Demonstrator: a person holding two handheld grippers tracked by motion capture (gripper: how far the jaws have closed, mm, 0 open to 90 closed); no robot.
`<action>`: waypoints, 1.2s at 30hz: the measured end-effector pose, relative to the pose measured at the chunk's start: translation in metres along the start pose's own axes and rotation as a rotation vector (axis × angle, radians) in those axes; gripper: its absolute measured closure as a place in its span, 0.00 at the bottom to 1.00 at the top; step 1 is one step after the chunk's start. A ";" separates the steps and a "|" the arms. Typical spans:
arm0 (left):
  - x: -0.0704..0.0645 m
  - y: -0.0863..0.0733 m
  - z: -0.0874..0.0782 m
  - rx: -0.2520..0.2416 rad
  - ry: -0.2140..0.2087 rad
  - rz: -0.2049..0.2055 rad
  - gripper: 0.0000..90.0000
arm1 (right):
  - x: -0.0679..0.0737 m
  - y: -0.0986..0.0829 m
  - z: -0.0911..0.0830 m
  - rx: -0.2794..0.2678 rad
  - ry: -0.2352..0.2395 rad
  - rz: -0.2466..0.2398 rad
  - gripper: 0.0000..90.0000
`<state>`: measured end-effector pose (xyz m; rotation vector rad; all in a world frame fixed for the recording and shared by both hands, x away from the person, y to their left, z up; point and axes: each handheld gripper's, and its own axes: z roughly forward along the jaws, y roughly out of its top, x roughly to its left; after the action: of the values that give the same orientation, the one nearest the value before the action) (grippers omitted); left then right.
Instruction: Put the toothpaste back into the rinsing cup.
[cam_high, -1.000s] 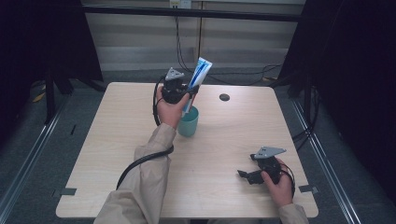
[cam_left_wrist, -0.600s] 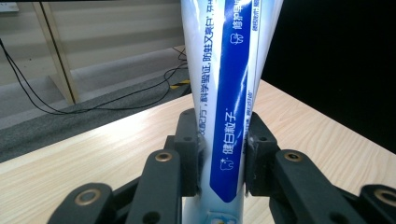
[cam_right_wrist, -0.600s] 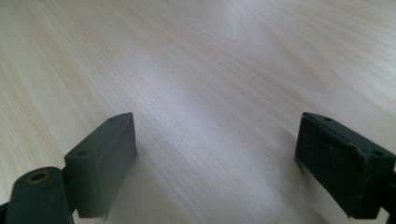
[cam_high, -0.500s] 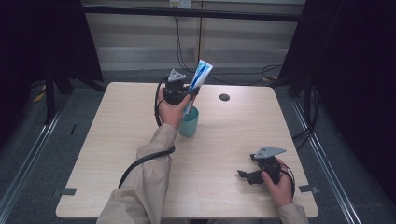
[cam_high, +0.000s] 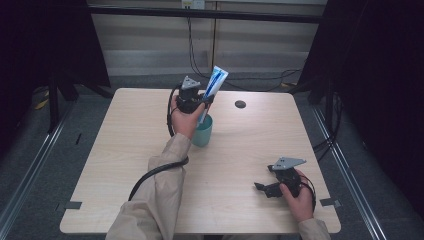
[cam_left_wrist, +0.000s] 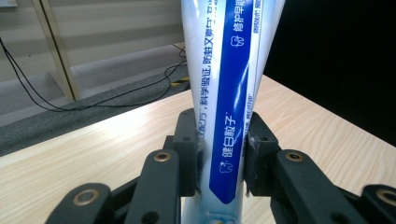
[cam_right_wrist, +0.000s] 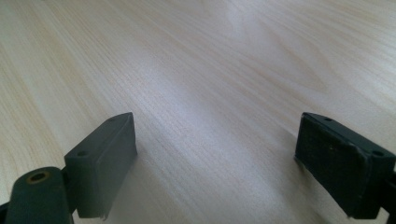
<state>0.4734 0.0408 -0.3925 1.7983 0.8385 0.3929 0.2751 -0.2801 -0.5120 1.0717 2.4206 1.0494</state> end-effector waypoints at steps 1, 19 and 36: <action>0.001 -0.001 0.000 0.002 0.000 0.000 0.79 | 0.000 0.000 0.000 0.001 -0.002 -0.001 0.13; 0.004 -0.014 -0.003 0.052 0.016 -0.016 0.78 | 0.000 0.000 0.000 0.000 0.004 -0.003 0.13; 0.003 -0.026 -0.010 0.077 0.015 -0.024 0.78 | 0.000 0.000 0.000 0.002 0.004 0.002 0.13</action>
<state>0.4600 0.0546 -0.4126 1.8564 0.8954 0.3633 0.2749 -0.2800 -0.5120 1.0739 2.4241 1.0510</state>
